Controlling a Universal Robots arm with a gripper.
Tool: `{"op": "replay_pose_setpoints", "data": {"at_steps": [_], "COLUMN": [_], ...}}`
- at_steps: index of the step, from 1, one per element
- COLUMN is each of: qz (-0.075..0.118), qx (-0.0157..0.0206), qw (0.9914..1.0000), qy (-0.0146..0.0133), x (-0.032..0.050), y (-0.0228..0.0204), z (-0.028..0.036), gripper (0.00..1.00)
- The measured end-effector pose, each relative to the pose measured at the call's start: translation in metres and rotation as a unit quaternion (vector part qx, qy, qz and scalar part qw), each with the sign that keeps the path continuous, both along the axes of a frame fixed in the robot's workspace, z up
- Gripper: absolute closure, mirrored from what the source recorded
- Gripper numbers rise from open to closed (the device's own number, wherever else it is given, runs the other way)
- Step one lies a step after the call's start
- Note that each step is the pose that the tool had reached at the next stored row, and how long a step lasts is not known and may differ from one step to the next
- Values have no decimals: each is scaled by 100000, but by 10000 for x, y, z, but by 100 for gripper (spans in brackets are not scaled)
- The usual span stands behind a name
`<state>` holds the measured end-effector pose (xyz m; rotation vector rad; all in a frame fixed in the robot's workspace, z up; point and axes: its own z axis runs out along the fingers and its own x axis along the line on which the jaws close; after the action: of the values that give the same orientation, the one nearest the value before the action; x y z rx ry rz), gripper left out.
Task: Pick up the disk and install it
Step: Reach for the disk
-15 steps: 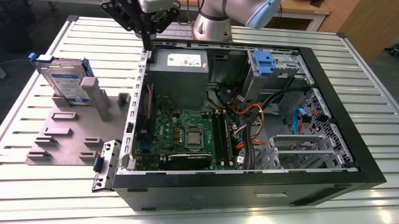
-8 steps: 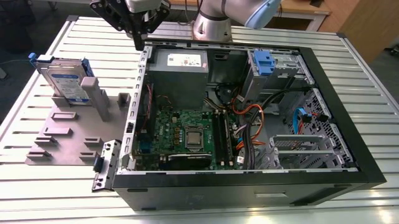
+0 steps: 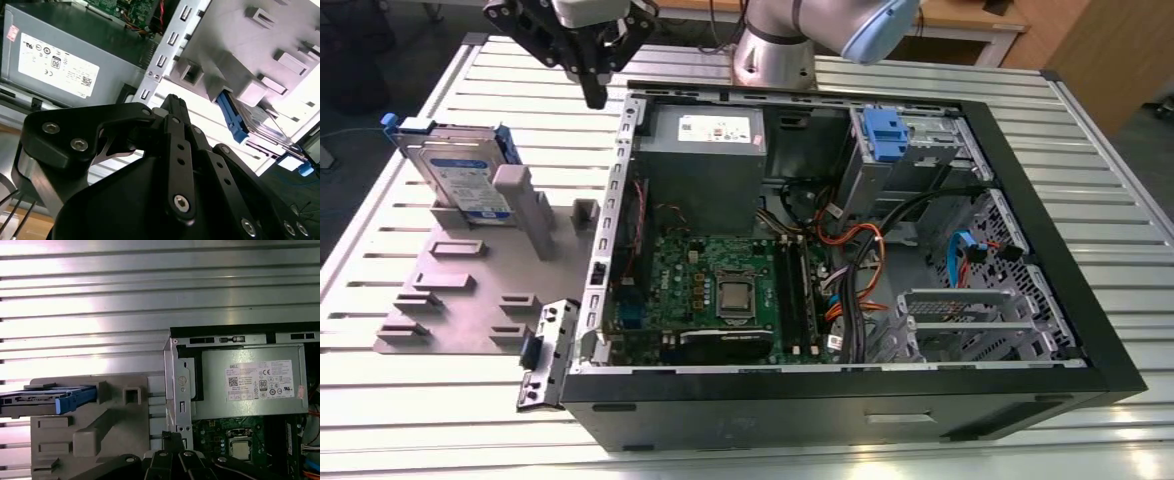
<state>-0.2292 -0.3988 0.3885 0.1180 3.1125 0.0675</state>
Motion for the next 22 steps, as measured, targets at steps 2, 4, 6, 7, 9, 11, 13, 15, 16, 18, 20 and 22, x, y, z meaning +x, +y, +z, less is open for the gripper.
{"op": "replay_pose_setpoints", "data": {"at_steps": [2,4,6,7,9,11,13,15,16,18,20,22], "qz": [4,4,-1,-1,3,2,6,0,-2,-1,4,8], "qx": [3,2,4,4,3,1,1,1,2,4,3,3], "qw": [100000,100000,100000,100000,100000,100000,100000,100000,100000,100000,100000,100000], "qy": [-4,-1,-2,-3,-3,-2,-2,1,-2,-4,-2,-1], "x": [-47,-93,-139,-161,-205,-248,-290,-335,-357,-401,-455,-509], "y": [1,2,3,4,5,7,8,9,10,10,11,13], "z": [-5,-10,-16,-19,-26,-33,-41,-50,-55,-67,-79,-89], "gripper": [89,89,89,89,89,89,89,89,89,89,89,89]}}
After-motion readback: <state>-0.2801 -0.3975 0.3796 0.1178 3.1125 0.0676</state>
